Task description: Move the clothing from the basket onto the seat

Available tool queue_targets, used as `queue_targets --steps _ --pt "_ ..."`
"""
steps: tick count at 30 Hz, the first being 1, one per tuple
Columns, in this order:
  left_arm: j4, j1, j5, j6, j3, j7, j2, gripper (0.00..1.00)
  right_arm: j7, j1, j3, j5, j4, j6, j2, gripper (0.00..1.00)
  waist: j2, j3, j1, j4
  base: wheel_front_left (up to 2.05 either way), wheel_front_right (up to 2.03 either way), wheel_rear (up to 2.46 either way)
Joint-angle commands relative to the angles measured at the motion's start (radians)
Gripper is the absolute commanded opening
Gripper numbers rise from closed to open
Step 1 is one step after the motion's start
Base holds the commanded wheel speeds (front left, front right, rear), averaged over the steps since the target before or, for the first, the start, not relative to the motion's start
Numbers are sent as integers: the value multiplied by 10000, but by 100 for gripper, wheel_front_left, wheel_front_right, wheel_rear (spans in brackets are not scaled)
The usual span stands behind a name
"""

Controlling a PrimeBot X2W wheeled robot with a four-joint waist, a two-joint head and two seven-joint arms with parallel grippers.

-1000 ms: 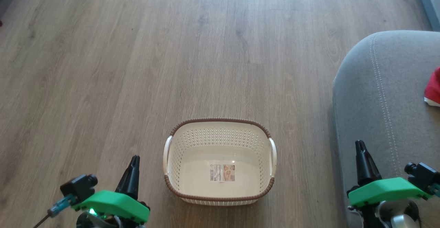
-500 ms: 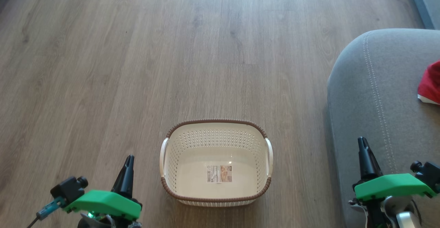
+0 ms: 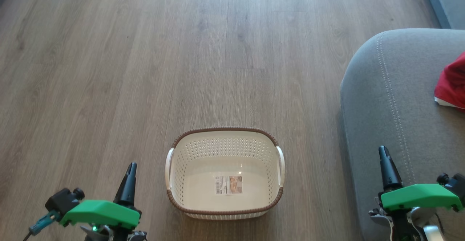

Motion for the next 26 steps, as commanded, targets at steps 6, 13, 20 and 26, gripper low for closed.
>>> queue_targets --steps 6,13,20,26 --pt "-399 -656 -830 -123 398 206 114 0 247 -599 28 879 -346 -1 -102 0 0 -23 -1 -102 0 0 0" --pt "-419 -706 -1555 -168 552 405 116 0 455 -648 -6 1628 -348 -1 -109 0 0 -47 -1 -205 0 0 0" --pt "-442 -764 -2384 -220 731 636 115 0 693 -706 -45 2488 -349 -1 -117 0 0 -73 -1 -324 0 0 0" --pt "-459 -808 -3004 -259 867 811 114 0 872 -748 -74 3133 -351 -1 -123 0 0 -93 -1 -413 0 0 0"
